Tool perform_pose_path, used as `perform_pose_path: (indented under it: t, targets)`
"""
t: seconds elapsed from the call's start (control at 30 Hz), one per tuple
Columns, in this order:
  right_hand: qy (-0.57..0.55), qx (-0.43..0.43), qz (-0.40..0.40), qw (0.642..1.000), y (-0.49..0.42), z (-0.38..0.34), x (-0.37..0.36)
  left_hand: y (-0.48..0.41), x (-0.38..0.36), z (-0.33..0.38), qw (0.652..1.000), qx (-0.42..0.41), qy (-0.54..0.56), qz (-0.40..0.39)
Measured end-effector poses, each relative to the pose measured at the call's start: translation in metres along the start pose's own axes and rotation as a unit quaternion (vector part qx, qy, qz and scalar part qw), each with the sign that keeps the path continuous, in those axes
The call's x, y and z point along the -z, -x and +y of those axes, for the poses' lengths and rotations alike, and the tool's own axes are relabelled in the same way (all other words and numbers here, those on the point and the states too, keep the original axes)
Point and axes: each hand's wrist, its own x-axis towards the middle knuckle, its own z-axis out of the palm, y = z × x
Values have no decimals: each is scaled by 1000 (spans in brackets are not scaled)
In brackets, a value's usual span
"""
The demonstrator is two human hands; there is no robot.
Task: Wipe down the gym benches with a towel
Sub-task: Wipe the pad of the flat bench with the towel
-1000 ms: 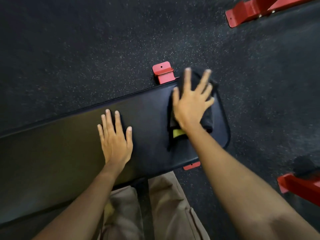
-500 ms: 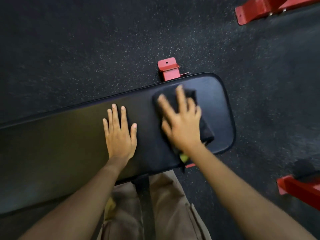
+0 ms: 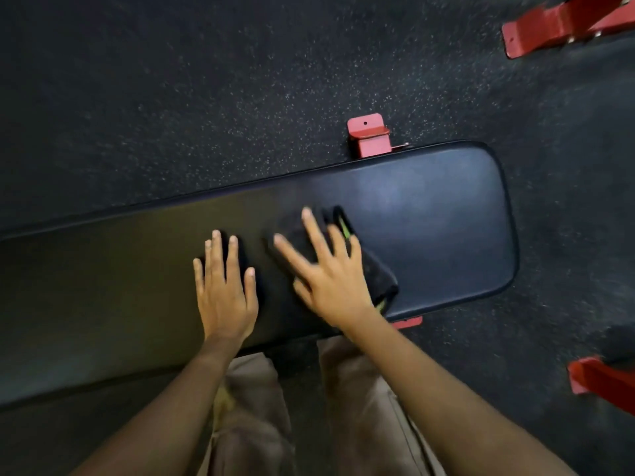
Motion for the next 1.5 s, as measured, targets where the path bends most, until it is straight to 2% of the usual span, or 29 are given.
perform_pose_path:
  t: [0.07,0.1,0.17,0.23,0.27,0.3,0.33,0.37,0.43,0.47,0.53,0.6,0.63,0.7,0.77,0.8,0.83,0.9,0.93,1.0,1.07,1.13,1.17,1.23,1.27,1.3,1.33,1.4,1.5]
  targets:
    - [15,82,-11,996,44,8,0,3,11,-24,1000,9,1,-1]
    - [29,60,-9,998,55,23,2,3,14,-34,1000,6,-1,-4]
    - [34,-120,21,992,44,40,8,3,21,-60,1000,4,-7,-5]
    - [5,-385,71,920,-6,33,12,6,28,-87,1000,7,-8,-7]
    - [-15,-470,77,879,-37,18,11,7,31,-99,1000,8,-8,-7]
    - [-20,-493,65,867,-65,-5,9,8,34,-109,1000,10,-9,-9]
    - [-9,-461,54,886,-84,-31,3,9,37,-120,1000,13,-11,-8]
    - [0,-380,55,923,-94,-62,-4,10,41,-131,1000,17,-13,-8]
    - [4,-164,25,986,-77,-122,-22,13,46,-150,1000,21,-15,-6]
    - [4,-58,5,998,-56,-145,-29,14,50,-161,1000,21,-14,-5]
    - [14,82,-15,996,-11,-152,-33,15,56,-181,999,27,-16,-3]
    - [35,105,-23,994,13,-121,-28,16,59,-195,999,26,-19,-8]
    - [42,50,-20,998,13,-106,-26,17,62,-203,1000,21,-18,-12]
    - [25,-178,25,983,-14,-91,-19,19,63,-214,1000,-1,-19,-17]
    - [-10,-416,70,906,-69,-105,-16,20,63,-219,999,-21,-14,-20]
    - [-17,-455,59,888,-94,-126,-16,19,63,-221,999,-26,-10,-21]
    - [-5,-421,41,906,-110,-147,-20,19,63,-221,999,-29,-7,-20]
    - [12,-201,26,979,-111,-194,-34,19,64,-223,999,-30,-1,-15]
    - [19,-76,8,997,-93,-211,-43,19,64,-224,1000,-27,2,-13]
    - [30,84,-14,996,-49,-220,-49,20,69,-230,1000,-8,7,-7]
    - [39,124,-21,991,-23,-192,-42,21,74,-239,1000,13,10,-3]
    - [40,21,-8,999,-27,-166,-33,22,80,-251,1000,24,6,2]
    - [24,-91,10,995,-42,-164,-30,24,84,-258,1000,29,3,6]
    - [-12,-341,44,939,-89,-183,-31,27,87,-265,999,42,6,9]
    - [-17,-389,37,920,-114,-207,-32,28,89,-269,999,52,10,9]
    - [-9,-362,16,932,-133,-236,-37,29,91,-274,998,63,12,10]
    - [-2,-281,8,960,-144,-264,-44,31,93,-279,997,74,14,12]
    - [12,-48,-7,999,-136,-305,-59,34,97,-291,994,102,17,20]
    - [39,221,-35,974,-83,-301,-66,38,106,-313,986,161,19,39]
